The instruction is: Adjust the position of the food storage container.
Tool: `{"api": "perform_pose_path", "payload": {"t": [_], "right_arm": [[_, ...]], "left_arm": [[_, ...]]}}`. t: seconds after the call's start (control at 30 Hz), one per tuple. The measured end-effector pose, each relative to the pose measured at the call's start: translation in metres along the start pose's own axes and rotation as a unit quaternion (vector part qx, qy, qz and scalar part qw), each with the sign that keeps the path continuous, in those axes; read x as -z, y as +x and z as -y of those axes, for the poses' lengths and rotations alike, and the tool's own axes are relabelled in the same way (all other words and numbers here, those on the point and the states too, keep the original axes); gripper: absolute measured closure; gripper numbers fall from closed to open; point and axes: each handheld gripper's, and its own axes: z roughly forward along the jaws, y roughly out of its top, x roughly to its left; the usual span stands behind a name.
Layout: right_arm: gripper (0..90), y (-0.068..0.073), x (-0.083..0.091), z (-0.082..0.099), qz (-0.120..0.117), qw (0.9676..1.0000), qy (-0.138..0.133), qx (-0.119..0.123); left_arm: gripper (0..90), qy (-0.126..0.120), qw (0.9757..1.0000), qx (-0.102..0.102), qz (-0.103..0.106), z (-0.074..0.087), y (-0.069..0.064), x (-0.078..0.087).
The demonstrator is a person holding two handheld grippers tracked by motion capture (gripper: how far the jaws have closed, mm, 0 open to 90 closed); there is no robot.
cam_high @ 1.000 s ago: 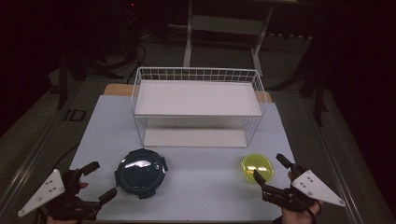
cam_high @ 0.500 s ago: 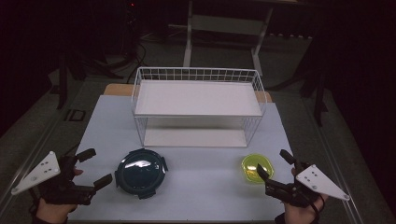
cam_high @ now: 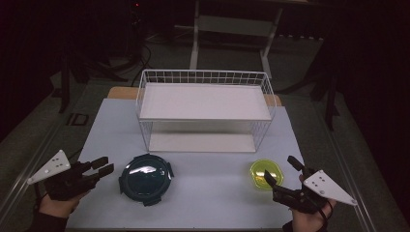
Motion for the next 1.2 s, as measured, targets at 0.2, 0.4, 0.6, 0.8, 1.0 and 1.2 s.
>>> {"api": "perform_pose_path", "payload": {"t": [0.2,0.4,0.6,0.8,1.0,1.2], "right_arm": [[13.5,0.000,-0.001,0.001,-0.001,1.0000,0.002,-0.001],[13.5,0.001,-0.001,0.003,-0.002,1.0000,0.004,0.000],[13.5,0.000,-0.001,0.006,-0.003,0.9999,0.010,-0.003],[13.5,-0.001,-0.001,0.006,-0.002,1.0000,0.009,-0.002],[13.5,-0.002,0.000,0.007,-0.002,0.9999,0.010,-0.003],[13.5,-0.002,0.000,0.007,-0.001,0.9999,0.010,-0.003]], "left_arm": [[81.8,0.062,0.9980,-0.004,-0.011,0.017,0.008,-0.004],[88.3,0.090,0.9958,0.005,-0.014,0.031,0.014,-0.010],[88.9,0.133,0.9911,0.007,0.007,0.048,0.014,-0.022],[88.8,0.143,0.9895,0.008,0.018,0.052,0.012,-0.028],[89.0,0.148,0.9888,0.001,0.016,0.052,0.010,-0.030],[89.0,0.152,0.9883,0.003,0.015,0.050,0.010,-0.033]]}}
